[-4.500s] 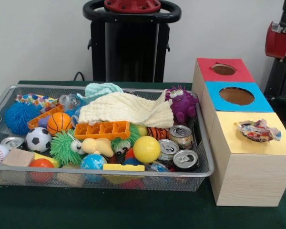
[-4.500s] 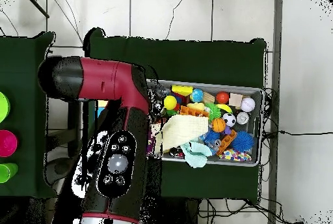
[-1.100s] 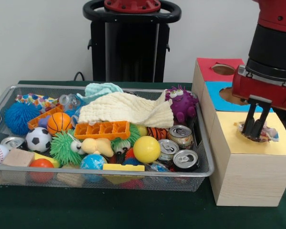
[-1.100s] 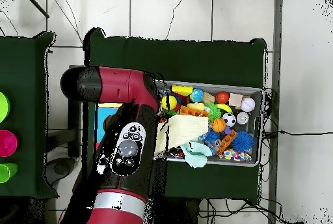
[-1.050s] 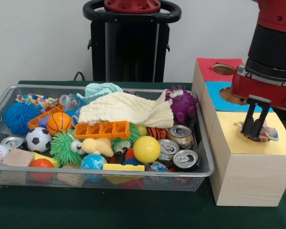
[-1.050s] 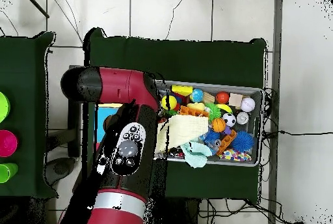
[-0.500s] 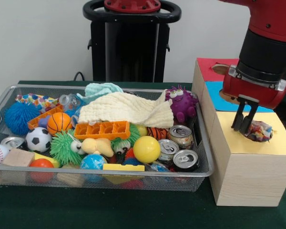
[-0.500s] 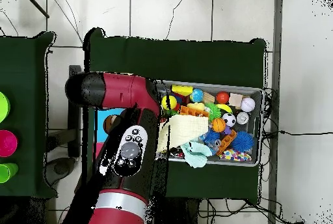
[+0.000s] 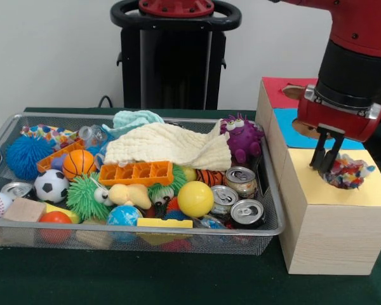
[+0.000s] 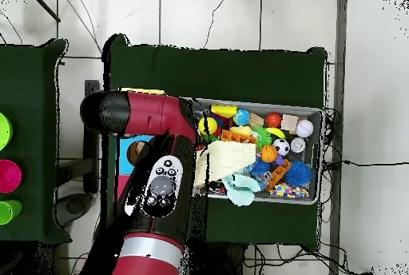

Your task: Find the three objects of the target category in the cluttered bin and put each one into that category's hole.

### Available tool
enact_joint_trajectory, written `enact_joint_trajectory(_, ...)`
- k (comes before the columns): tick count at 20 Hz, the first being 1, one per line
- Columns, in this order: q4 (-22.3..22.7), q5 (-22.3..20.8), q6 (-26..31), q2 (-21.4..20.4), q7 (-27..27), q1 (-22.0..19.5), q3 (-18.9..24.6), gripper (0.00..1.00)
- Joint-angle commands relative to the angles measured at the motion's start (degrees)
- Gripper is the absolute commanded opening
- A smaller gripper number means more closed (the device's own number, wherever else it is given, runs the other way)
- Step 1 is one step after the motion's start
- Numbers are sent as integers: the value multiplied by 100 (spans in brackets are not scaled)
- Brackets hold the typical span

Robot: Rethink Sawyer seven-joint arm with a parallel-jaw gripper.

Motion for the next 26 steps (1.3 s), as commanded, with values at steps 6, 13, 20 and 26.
enact_joint_trajectory(6, 845, 631, -326, -296, 855, -284, 1128, 0)
enact_joint_trajectory(13, 730, 588, -580, -237, 969, -206, 957, 0)
enact_joint_trajectory(20, 180, 25, -723, 368, 1257, 268, 116, 0)
enact_joint_trajectory(26, -174, -1, -649, 796, 1428, 524, -592, 0)
